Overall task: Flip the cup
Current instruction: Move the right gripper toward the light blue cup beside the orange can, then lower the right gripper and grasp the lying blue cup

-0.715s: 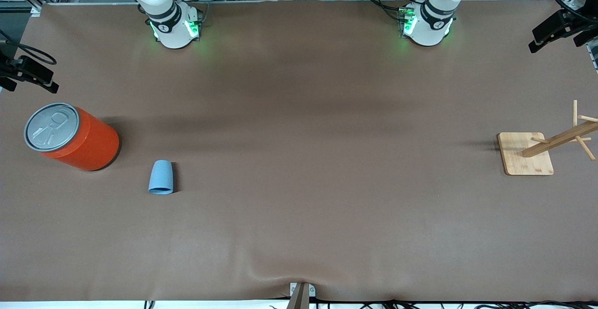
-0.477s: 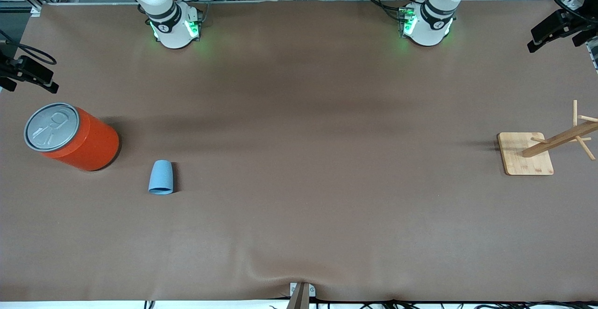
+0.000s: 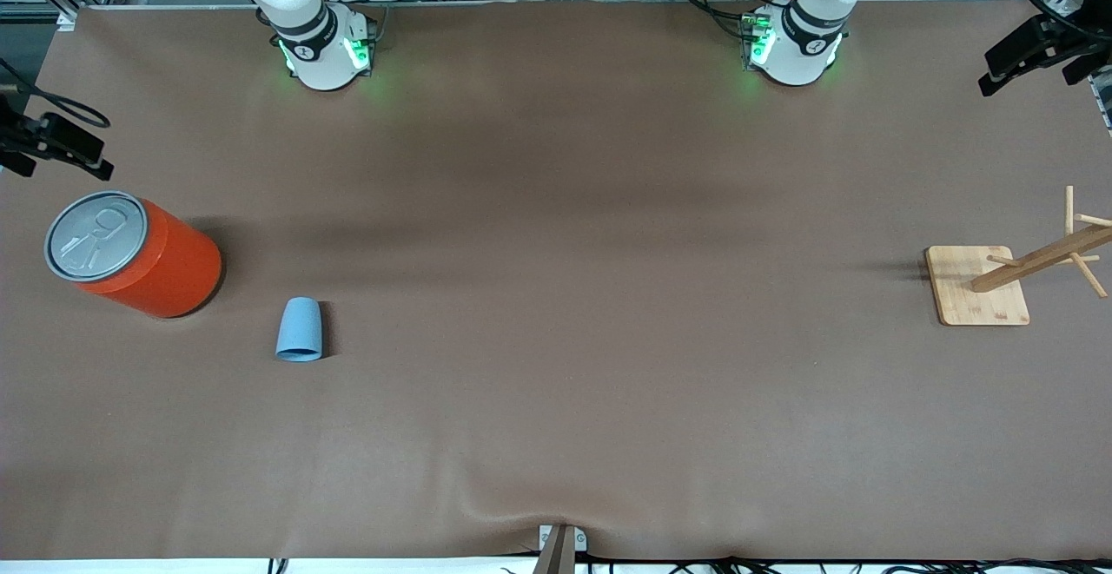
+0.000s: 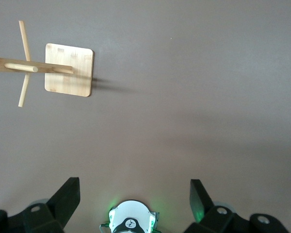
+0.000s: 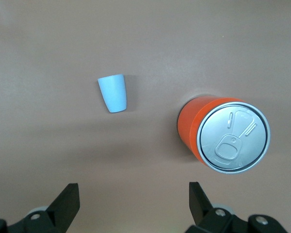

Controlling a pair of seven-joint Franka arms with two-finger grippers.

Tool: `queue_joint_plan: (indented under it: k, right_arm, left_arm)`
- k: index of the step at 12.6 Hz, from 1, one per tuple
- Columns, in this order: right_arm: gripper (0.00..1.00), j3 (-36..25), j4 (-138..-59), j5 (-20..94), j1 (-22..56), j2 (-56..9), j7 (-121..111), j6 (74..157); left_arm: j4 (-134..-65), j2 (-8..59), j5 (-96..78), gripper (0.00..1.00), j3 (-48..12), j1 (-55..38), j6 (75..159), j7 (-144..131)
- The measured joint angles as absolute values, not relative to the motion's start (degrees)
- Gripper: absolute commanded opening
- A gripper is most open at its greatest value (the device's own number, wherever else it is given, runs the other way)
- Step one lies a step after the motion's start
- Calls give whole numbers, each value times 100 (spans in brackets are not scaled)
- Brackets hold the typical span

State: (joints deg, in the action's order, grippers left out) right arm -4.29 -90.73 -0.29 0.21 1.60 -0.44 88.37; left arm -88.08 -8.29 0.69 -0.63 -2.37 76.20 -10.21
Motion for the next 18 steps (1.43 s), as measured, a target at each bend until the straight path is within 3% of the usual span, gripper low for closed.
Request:
queue_joint_plan:
  k: [11,18]
  right_arm:
    - [100,-376,-9567,278,35,-1030,-47,9762]
    - [100,-340,-10626,312,210,-1531,-46,11565]
  left_arm:
    - [-8811,-822,69,100,-50,-210,7607,-1050]
    - [-8807,-822,69,100,-36,-161,7607,-1050]
